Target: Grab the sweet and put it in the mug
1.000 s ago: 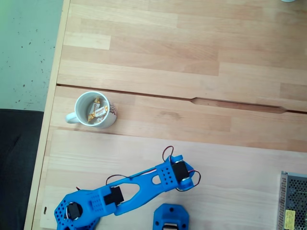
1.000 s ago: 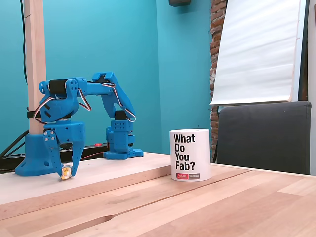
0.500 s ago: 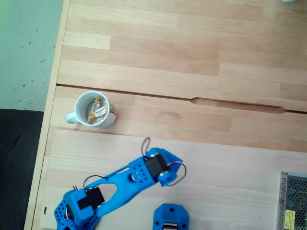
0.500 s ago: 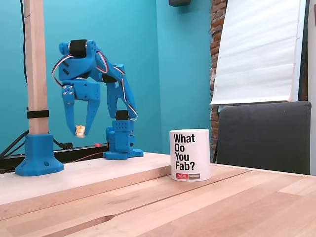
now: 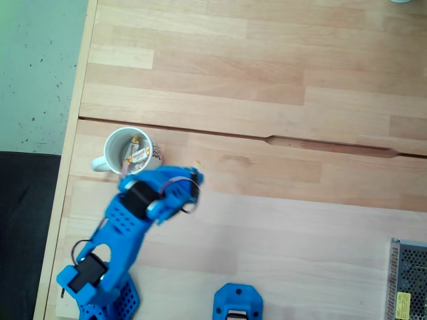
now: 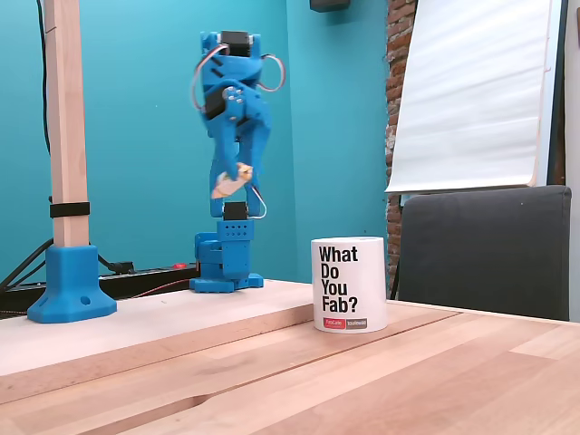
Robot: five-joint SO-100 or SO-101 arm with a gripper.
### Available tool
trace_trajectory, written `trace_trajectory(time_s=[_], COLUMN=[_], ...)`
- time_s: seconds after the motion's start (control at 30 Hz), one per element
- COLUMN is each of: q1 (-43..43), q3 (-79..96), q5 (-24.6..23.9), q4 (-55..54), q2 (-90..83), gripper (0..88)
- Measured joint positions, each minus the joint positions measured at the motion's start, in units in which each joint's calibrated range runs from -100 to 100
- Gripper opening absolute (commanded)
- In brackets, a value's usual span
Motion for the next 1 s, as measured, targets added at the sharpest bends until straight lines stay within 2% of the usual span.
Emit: trace_trajectory(time_s=[0.47,1.0], q1=[-13.3,-22.6], q3=[8.0,9.2], q5=[-0.3,-0.3], q4=[0.0,0.2], q2=[-0.5,-5.7], gripper=[0.0,0.0])
